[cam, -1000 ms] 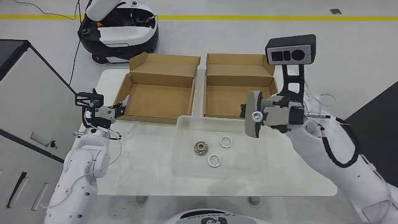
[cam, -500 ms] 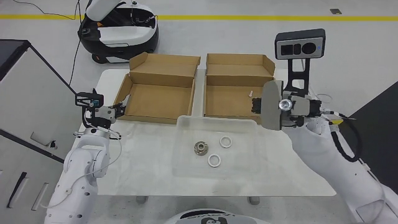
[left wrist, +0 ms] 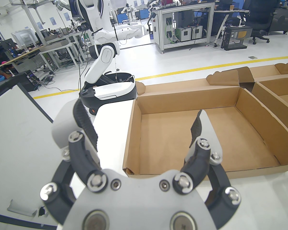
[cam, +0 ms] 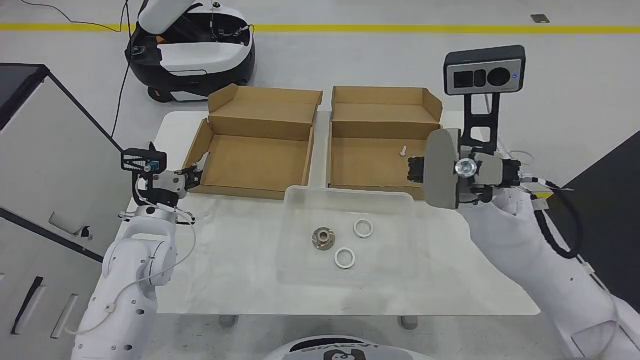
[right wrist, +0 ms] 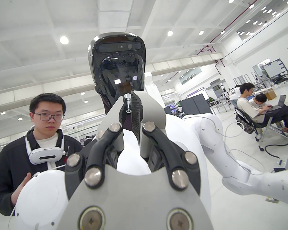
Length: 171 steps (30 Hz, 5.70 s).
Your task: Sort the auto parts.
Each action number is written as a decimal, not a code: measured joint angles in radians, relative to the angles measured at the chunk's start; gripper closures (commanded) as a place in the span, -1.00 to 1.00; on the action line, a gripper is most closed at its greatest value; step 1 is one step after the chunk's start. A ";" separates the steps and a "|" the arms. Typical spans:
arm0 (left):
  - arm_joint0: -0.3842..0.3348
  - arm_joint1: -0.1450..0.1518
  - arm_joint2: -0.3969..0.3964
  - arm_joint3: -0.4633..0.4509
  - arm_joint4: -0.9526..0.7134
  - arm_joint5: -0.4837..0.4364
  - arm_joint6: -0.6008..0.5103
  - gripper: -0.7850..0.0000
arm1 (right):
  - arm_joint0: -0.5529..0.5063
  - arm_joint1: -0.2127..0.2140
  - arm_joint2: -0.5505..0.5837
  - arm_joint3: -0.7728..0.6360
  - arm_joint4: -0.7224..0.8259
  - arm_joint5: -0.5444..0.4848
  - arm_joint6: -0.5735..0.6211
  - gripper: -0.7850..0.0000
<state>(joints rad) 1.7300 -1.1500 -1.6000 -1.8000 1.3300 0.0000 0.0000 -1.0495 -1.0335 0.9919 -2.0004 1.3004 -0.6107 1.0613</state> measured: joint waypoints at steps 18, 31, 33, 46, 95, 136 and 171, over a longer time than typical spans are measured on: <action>0.000 0.000 0.000 0.000 0.000 0.000 0.000 -1.00 | -0.005 0.001 0.013 0.002 -0.021 0.016 -0.020 1.00; 0.000 0.000 0.000 0.000 0.000 0.000 0.000 -1.00 | -0.014 0.064 0.318 0.108 -0.637 0.513 -0.171 1.00; 0.000 0.000 0.000 0.000 0.000 0.000 0.000 -1.00 | -0.003 0.073 0.340 0.118 -0.738 0.575 -0.155 1.00; 0.000 0.000 0.000 0.000 0.000 0.000 0.000 -1.00 | 0.196 0.103 0.227 0.207 -1.465 0.826 -0.002 1.00; 0.000 0.000 0.000 0.000 0.000 0.000 0.000 -1.00 | 0.744 -0.170 -0.617 0.937 -1.774 0.325 0.475 1.00; 0.000 0.000 0.000 0.000 0.000 0.000 0.000 -1.00 | 0.728 -0.375 -0.774 1.401 -1.814 0.402 0.281 1.00; 0.000 0.000 0.000 0.000 0.000 0.000 0.000 -1.00 | 0.686 -0.452 -0.728 1.559 -1.881 0.403 0.207 0.73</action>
<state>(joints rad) 1.7300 -1.1500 -1.6000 -1.8000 1.3300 0.0000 0.0000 -0.3636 -1.4854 0.2635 -0.4416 -0.5804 -0.2072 1.2681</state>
